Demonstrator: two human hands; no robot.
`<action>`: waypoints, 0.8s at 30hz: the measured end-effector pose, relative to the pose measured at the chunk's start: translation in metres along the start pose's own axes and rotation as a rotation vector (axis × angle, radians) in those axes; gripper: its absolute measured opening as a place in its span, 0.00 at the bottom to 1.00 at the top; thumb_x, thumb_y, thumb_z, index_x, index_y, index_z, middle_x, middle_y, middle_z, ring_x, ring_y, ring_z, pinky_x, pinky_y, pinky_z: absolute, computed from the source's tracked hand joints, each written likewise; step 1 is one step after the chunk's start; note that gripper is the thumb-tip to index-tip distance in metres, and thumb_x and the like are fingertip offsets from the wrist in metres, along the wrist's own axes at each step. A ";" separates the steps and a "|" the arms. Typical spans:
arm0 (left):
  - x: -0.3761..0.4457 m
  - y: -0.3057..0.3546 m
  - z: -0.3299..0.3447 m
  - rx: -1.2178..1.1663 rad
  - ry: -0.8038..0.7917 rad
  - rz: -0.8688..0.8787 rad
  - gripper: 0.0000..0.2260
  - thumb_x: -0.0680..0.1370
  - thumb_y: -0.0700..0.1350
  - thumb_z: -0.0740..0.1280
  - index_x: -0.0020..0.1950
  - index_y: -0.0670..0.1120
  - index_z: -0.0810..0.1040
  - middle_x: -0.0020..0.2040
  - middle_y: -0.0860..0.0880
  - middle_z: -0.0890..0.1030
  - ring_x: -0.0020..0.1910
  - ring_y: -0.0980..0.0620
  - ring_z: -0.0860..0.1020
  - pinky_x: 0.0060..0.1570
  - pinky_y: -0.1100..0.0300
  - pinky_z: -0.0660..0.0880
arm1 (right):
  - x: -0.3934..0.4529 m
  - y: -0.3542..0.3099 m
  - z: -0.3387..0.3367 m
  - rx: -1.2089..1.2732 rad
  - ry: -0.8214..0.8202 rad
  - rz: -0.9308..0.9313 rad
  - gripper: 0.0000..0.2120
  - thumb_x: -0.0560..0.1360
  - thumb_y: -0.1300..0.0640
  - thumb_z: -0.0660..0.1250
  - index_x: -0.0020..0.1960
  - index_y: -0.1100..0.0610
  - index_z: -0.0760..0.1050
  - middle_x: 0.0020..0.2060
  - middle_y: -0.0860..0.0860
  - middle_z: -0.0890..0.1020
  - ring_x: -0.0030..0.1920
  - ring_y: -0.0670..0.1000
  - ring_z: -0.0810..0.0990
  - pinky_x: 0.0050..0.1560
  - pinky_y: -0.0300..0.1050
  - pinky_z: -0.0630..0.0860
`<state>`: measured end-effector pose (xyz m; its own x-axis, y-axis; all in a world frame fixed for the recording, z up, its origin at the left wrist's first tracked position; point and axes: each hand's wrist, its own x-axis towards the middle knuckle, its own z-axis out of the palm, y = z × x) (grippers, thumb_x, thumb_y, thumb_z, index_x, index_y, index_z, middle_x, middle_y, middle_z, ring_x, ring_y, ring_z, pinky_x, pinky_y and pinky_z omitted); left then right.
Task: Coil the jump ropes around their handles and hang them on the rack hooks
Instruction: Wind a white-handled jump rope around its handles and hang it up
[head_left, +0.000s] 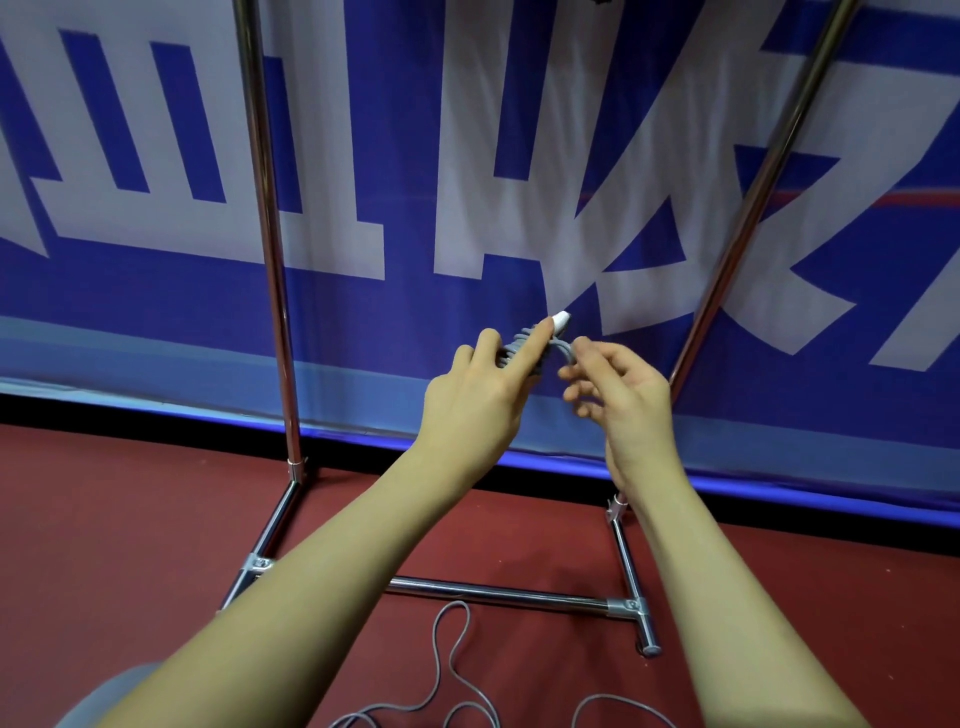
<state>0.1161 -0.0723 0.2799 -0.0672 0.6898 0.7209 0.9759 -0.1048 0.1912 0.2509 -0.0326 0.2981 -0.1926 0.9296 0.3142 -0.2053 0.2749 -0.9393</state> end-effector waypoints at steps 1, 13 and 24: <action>0.000 -0.001 0.001 0.015 0.021 0.013 0.22 0.78 0.51 0.54 0.72 0.59 0.61 0.40 0.46 0.70 0.31 0.46 0.69 0.24 0.68 0.47 | 0.000 0.000 0.000 -0.030 0.007 0.037 0.07 0.77 0.54 0.68 0.43 0.58 0.80 0.30 0.49 0.81 0.29 0.46 0.74 0.32 0.39 0.68; -0.001 0.007 -0.004 -0.456 -0.186 -0.088 0.23 0.80 0.53 0.62 0.74 0.63 0.62 0.46 0.52 0.70 0.39 0.51 0.72 0.39 0.52 0.74 | 0.005 0.002 -0.005 0.159 0.148 -0.157 0.11 0.73 0.72 0.67 0.43 0.57 0.78 0.36 0.45 0.83 0.38 0.44 0.79 0.38 0.36 0.74; -0.002 0.002 -0.005 -0.492 -0.256 -0.043 0.24 0.80 0.52 0.64 0.73 0.67 0.61 0.45 0.54 0.69 0.39 0.52 0.73 0.43 0.50 0.75 | 0.004 0.006 -0.005 0.080 0.164 -0.162 0.13 0.75 0.66 0.68 0.47 0.48 0.82 0.50 0.61 0.79 0.41 0.46 0.78 0.41 0.39 0.75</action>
<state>0.1167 -0.0772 0.2819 0.0075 0.8465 0.5323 0.7570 -0.3526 0.5501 0.2539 -0.0263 0.2934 0.0058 0.9042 0.4271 -0.2970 0.4094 -0.8626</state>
